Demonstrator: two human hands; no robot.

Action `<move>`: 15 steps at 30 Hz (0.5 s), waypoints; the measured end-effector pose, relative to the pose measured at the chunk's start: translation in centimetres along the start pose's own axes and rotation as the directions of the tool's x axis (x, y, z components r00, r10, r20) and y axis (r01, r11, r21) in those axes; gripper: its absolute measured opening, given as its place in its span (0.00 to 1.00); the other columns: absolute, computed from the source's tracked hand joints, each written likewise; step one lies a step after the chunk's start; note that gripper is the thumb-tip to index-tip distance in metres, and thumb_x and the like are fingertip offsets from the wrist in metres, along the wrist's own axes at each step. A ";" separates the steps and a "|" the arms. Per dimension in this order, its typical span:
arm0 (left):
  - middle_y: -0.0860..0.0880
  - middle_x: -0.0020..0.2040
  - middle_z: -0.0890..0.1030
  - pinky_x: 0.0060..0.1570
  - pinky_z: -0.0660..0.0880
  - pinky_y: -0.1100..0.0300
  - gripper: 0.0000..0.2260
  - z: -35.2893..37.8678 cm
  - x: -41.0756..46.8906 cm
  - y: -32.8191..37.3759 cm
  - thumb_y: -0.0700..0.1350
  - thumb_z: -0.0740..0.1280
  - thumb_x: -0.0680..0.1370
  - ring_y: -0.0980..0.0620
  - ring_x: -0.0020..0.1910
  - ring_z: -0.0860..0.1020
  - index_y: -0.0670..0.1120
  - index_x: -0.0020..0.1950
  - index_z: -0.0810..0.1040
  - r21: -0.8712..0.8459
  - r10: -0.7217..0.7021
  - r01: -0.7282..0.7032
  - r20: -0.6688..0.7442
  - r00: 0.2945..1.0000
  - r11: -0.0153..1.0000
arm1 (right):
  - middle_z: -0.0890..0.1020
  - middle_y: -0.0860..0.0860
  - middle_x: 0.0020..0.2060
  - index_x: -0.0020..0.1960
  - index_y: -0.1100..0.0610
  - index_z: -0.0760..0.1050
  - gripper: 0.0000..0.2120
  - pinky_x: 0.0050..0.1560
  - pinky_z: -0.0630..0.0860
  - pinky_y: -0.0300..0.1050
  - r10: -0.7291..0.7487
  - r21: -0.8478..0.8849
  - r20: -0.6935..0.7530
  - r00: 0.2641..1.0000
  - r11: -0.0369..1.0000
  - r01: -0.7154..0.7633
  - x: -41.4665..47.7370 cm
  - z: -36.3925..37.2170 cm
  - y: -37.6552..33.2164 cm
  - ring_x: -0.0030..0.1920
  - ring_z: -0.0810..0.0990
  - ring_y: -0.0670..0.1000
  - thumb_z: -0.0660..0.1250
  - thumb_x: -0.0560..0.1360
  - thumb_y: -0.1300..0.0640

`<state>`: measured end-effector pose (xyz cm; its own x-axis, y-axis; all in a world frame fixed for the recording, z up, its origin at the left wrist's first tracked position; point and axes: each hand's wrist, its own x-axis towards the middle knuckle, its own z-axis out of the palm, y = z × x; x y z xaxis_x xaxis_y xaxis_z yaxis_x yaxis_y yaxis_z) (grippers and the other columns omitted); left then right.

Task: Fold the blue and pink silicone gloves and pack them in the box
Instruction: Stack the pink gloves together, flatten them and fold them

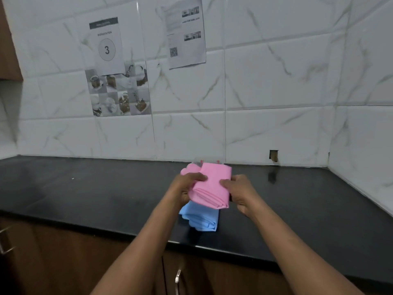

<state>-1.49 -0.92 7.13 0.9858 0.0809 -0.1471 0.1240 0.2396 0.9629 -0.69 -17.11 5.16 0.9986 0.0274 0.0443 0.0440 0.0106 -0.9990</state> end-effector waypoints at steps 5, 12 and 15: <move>0.37 0.44 0.81 0.38 0.80 0.50 0.19 -3.1 1.7 -0.7 0.34 0.74 0.71 0.41 0.39 0.81 0.32 0.59 0.72 0.116 -0.116 0.131 -0.120 0.986 0.985 | 0.80 0.61 0.55 0.59 0.69 0.71 0.19 0.50 0.82 0.55 0.013 -0.277 -0.059 0.998 0.961 -0.029 1.4 3.5 1.3 0.52 0.81 0.59 0.71 0.72 0.62; 0.39 0.56 0.83 0.50 0.79 0.52 0.30 -4.9 3.5 -4.5 0.48 0.82 0.63 0.42 0.50 0.82 0.36 0.59 0.77 0.485 0.203 -0.013 -0.343 0.917 0.875 | 0.75 0.58 0.58 0.69 0.56 0.65 0.26 0.47 0.77 0.47 -0.206 -0.707 -0.113 0.972 0.704 0.067 1.3 5.0 4.4 0.53 0.78 0.57 0.67 0.75 0.52; 0.43 0.66 0.75 0.60 0.71 0.51 0.35 -4.3 3.5 -5.1 0.57 0.77 0.67 0.43 0.65 0.73 0.47 0.70 0.72 0.806 0.463 -0.083 -0.249 0.851 0.586 | 0.68 0.57 0.61 0.74 0.48 0.61 0.24 0.50 0.75 0.47 -0.227 -0.760 -0.070 0.971 0.642 0.095 1.1 5.1 5.6 0.54 0.76 0.57 0.59 0.79 0.49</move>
<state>0.84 2.28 0.74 0.8679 0.4207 0.2640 0.0824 -0.6460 0.7588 0.49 -11.94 -0.33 0.9619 -0.0459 0.2694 0.1447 -0.7507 -0.6446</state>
